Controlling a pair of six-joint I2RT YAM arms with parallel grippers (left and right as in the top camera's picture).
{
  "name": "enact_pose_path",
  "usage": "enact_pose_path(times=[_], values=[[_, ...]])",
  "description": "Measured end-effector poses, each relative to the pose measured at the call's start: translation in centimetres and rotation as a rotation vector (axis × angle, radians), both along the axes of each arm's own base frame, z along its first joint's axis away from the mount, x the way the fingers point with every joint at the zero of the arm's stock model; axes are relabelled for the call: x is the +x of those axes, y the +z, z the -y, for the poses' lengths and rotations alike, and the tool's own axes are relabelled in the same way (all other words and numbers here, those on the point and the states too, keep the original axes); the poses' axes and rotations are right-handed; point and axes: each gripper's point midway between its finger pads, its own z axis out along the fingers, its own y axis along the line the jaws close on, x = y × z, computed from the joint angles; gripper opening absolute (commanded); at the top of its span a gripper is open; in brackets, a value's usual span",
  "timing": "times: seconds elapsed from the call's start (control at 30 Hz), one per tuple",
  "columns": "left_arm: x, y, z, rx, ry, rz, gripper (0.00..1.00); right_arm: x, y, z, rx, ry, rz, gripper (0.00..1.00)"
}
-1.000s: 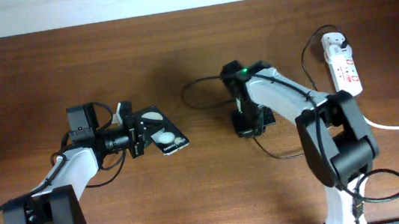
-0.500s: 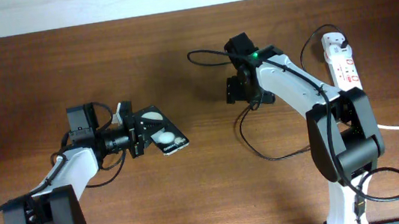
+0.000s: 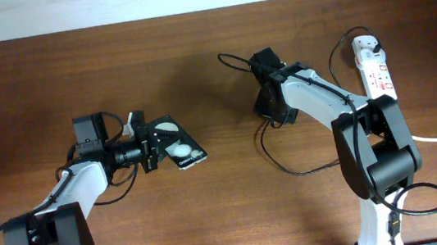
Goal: Plug charger to phone and switch on socket
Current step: 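Grasp the black USB-C cable near its plug with the right gripper, then bring the cable plug up under the phone's bottom port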
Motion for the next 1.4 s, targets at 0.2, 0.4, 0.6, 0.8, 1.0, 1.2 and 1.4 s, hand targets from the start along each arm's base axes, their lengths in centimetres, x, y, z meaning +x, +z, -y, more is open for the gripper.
enact_pose_path(times=[0.2,0.4,0.6,0.8,1.0,1.2,1.4], values=[[0.6,0.7,0.1,-0.006,-0.012,0.083,0.00,-2.4,1.1,-1.7,0.097,0.166,-0.072,0.04],[2.0,6.5,1.5,-0.069,-0.145,0.545,0.00,-9.5,17.4,-1.6,0.215,0.460,0.114,0.04],[0.3,7.4,6.7,-0.094,-0.266,0.608,0.00,-19.2,25.2,-2.2,0.362,0.680,0.245,0.04],[0.8,9.5,9.2,-0.117,-0.222,0.607,0.00,-23.4,20.7,-8.2,0.519,0.851,0.301,0.04],[1.0,9.5,9.4,-0.132,-0.201,0.527,0.00,-22.8,19.2,-12.0,0.507,0.891,0.353,0.04],[0.7,9.8,7.5,-0.152,-0.232,0.533,0.00,-20.9,19.8,-12.1,0.472,0.833,0.432,0.04],[0.2,9.9,7.5,-0.163,-0.258,0.531,0.00,-20.3,18.9,-13.2,0.511,0.765,0.387,0.04]])
